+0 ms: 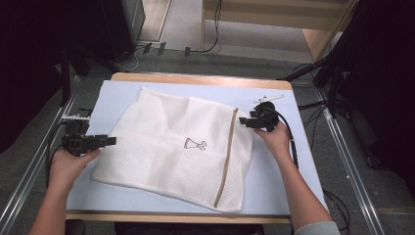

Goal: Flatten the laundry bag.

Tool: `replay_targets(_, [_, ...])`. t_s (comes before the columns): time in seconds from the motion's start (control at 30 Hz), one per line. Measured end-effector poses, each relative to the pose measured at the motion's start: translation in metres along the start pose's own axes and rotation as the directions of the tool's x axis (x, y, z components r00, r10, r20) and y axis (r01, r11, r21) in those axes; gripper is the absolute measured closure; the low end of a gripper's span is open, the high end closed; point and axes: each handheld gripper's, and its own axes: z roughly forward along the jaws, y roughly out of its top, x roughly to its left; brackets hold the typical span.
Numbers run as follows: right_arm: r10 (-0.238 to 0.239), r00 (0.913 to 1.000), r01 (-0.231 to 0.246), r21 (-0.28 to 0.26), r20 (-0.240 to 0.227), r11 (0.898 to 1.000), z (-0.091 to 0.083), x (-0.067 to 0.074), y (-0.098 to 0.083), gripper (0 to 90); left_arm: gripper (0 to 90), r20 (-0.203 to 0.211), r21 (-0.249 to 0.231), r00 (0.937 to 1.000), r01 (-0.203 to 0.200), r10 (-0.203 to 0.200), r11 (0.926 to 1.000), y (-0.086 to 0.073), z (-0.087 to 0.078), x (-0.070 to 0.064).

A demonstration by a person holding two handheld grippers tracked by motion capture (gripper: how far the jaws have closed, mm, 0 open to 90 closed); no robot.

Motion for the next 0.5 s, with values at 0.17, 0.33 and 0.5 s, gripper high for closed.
replay_targets(0.17, [0.03,0.9993,-0.03,0.002,-0.023,1.0,0.016,-0.01,-0.003,48.2,48.3,-0.01,0.008,0.9994,0.032,-0.032,0.9995,-0.015,0.0,0.008])
replay_targets(0.33, [0.022,0.9998,-0.022,0.027,-0.002,0.999,0.023,-0.009,-0.007,64.0,54.3,0.0,0.086,0.9987,0.051,-0.051,0.995,-0.019,0.013,0.01])
replay_targets(0.5, [-0.021,0.9997,0.02,0.063,0.015,0.998,0.031,-0.001,-0.01,79.6,67.8,0.008,0.117,0.9981,0.059,-0.06,0.9914,-0.019,0.022,0.013])
